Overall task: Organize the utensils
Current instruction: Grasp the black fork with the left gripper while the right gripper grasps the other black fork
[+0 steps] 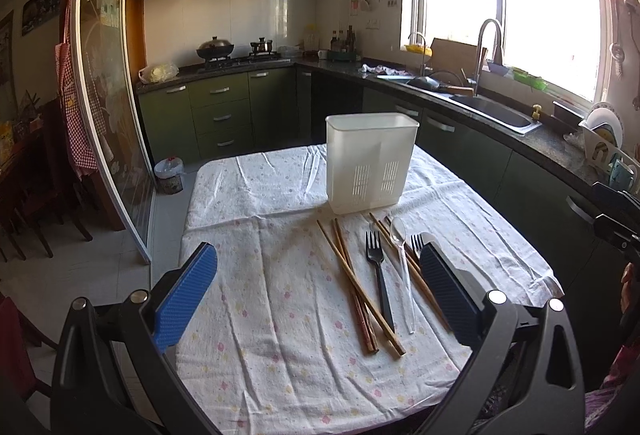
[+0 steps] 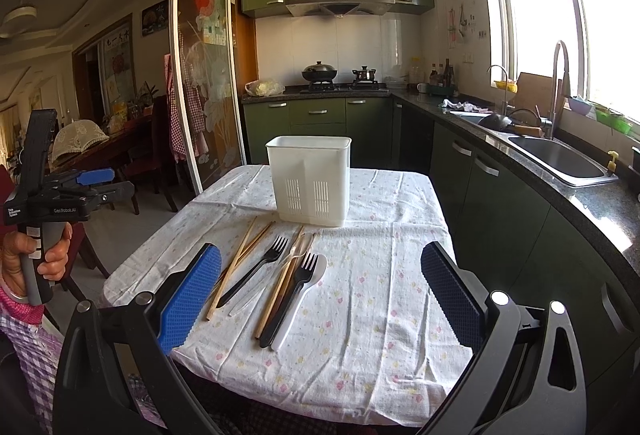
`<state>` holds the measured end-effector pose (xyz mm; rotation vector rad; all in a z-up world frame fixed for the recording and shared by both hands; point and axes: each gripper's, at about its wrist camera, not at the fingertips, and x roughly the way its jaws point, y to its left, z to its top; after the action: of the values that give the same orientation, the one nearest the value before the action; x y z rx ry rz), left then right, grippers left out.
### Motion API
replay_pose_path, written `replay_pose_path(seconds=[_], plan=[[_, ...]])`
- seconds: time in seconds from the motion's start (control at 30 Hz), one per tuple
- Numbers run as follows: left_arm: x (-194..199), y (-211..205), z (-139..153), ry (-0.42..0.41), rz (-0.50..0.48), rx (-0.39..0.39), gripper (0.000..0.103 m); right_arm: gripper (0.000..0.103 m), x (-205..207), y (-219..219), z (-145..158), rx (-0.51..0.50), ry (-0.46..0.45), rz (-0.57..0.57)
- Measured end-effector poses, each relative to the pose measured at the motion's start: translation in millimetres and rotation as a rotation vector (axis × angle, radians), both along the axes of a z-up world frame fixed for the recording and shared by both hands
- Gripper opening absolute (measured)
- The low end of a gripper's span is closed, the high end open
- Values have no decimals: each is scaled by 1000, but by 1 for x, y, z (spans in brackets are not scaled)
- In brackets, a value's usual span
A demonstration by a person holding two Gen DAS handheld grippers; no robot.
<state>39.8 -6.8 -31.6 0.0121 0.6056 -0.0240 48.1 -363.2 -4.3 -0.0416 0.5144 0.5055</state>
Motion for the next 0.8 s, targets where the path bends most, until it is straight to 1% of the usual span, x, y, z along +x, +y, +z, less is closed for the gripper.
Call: replay_pose_path(seconds=[0.07,0.13,0.23,0.3,0.37,0.4,0.43,0.47,0.5,0.53,0.6,0.67,0.8], plan=[[19,-1,-9,92,15,7,96,99,15,4,-5,-7,76,12],[42,-1,-22,191,22,-1,96,99,30,10,-11,-16,118,43],[74,-5,-45,333,12,-46,96,99,52,23,-23,-57,188,43],[92,-12,-60,402,-3,-62,96,99,63,28,-29,-58,226,45],[108,-19,-74,450,-16,-66,85,99,71,30,-32,-40,252,47],[117,-25,-80,477,-19,-61,75,99,74,31,-34,-35,263,43],[126,-29,-86,505,-20,-59,67,98,77,31,-35,-26,273,42],[133,-33,-92,529,-24,-56,64,98,80,30,-35,-12,285,46],[142,-38,-98,555,-25,-48,59,93,83,28,-36,6,300,51],[149,-43,-104,579,-26,-44,53,86,87,27,-37,24,322,53],[161,-50,-115,623,-34,-42,48,76,95,24,-40,46,365,52],[170,-55,-122,654,-32,-51,45,75,97,24,-41,35,378,42],[182,-62,-127,650,-11,-6,45,75,98,25,-42,18,384,46]])
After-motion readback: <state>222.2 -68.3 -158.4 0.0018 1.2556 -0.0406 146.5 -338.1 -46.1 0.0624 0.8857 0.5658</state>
